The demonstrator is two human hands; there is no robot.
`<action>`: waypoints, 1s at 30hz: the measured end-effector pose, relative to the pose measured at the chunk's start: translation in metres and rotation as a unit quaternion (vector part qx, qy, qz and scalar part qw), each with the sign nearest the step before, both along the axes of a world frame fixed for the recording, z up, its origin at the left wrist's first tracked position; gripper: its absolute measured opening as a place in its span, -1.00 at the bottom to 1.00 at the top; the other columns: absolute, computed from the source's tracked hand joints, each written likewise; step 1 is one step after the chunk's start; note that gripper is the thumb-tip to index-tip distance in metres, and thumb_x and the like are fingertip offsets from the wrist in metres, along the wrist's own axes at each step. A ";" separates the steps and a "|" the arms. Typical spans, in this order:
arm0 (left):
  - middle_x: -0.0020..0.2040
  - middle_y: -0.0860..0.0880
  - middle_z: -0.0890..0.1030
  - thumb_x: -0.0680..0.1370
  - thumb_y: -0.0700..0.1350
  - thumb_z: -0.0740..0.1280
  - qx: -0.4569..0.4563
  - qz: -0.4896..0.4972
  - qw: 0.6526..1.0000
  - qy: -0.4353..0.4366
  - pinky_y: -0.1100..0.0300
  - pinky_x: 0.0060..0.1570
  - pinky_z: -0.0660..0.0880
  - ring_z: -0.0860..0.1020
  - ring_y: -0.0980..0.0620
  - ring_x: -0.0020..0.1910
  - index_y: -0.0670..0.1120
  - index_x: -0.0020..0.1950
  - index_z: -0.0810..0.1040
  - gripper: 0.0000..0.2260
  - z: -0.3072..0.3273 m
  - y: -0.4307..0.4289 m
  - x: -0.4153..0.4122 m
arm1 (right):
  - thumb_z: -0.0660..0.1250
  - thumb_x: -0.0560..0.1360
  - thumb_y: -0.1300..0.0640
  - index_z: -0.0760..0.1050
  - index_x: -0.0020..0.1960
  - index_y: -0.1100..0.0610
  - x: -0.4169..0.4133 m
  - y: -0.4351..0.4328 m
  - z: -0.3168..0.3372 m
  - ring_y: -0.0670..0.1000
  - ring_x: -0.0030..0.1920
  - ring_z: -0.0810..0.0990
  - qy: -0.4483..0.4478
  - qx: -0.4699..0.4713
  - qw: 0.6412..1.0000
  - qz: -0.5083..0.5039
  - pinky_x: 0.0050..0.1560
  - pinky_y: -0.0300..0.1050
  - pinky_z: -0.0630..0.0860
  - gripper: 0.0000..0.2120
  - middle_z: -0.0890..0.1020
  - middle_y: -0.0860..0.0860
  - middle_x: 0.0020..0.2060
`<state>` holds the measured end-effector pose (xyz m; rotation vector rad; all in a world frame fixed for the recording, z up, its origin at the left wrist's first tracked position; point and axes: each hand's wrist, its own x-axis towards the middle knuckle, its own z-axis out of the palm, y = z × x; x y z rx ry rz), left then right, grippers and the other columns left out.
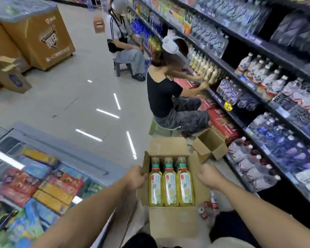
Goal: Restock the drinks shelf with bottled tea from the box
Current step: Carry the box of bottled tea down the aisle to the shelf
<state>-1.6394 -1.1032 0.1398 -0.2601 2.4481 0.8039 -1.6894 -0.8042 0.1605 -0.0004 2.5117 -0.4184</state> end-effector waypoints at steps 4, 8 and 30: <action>-0.34 -0.02 0.56 0.58 -0.07 0.29 0.025 -0.002 1.000 0.008 0.38 -0.44 0.37 0.56 0.05 -0.32 -0.07 -0.37 0.49 -0.69 -0.010 -0.022 -0.105 | 0.25 0.56 0.11 0.38 -0.41 0.06 -0.105 -0.021 -0.008 -0.05 -0.34 0.50 0.010 0.024 1.000 0.014 -0.37 -0.20 0.33 -0.64 0.48 -0.07 -0.43; -0.37 0.03 0.54 0.60 -0.05 0.28 0.042 0.038 0.998 0.013 0.41 -0.47 0.32 0.52 0.12 -0.38 -0.07 -0.38 0.47 -0.65 -0.019 -0.047 -0.188 | 0.19 0.60 0.03 0.33 -0.40 0.03 -0.202 -0.050 -0.008 -0.06 -0.37 0.47 0.017 0.029 0.999 0.010 -0.32 -0.15 0.31 -0.62 0.47 -0.08 -0.43; -0.41 0.08 0.48 0.60 0.00 0.27 -0.007 0.299 0.954 -0.015 0.30 -0.39 0.34 0.49 0.13 -0.37 -0.03 -0.42 0.42 -0.63 -0.008 -0.298 -0.496 | 0.22 0.57 0.05 0.48 -0.32 0.08 -0.682 -0.378 -0.025 0.06 -0.23 0.60 -0.042 -0.037 0.943 0.327 -0.29 -0.16 0.43 -0.70 0.61 0.03 -0.30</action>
